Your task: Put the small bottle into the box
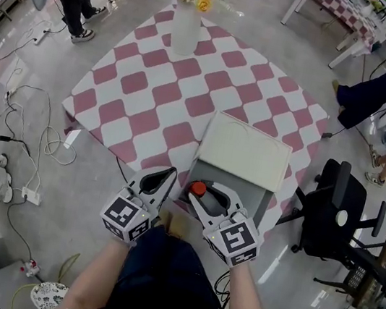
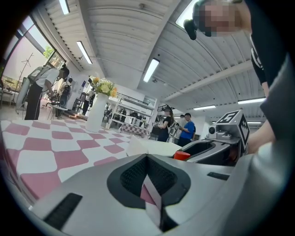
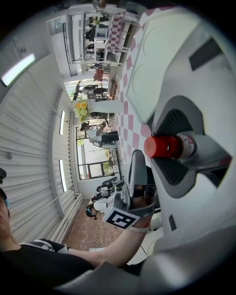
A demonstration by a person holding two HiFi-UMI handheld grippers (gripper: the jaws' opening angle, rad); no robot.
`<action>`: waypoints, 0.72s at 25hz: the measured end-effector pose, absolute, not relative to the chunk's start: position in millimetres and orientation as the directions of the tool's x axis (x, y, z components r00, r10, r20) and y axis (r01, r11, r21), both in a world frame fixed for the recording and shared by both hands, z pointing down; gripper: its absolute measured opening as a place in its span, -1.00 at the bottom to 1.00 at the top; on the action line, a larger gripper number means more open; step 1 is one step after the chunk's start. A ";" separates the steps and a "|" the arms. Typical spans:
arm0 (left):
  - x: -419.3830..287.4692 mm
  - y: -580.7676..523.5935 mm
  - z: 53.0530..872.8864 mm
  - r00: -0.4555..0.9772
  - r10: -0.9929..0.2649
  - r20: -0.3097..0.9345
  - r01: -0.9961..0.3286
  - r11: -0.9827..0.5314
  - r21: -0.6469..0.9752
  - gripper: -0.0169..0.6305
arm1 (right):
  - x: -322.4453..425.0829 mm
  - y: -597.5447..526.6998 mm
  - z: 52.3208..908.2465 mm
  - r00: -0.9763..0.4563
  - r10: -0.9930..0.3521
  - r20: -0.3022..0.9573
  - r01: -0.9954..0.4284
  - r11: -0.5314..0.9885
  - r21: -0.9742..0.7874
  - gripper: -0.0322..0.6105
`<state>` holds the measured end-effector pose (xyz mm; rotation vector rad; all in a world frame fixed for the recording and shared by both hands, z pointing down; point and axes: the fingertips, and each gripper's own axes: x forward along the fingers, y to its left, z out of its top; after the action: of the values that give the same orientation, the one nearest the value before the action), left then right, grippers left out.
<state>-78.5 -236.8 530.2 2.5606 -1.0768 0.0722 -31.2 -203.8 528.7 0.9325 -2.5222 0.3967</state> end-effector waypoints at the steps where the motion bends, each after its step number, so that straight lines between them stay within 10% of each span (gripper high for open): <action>1: -77.6 -236.8 530.3 0.710 -0.680 0.184 -0.698 -0.646 0.308 -0.92 | -30.8 -203.2 528.8 -0.685 -0.549 0.478 -0.669 0.734 -0.116 -0.44; 18: -77.8 -234.7 526.7 0.715 -0.675 0.183 -0.694 -0.651 0.307 -0.92 | -26.1 -194.5 528.8 -0.675 -0.560 0.480 -0.676 0.730 -0.099 -0.44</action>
<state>-77.8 -234.7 526.7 2.5670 -1.0650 0.0737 -26.1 -194.5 528.8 0.9467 -2.5112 0.3762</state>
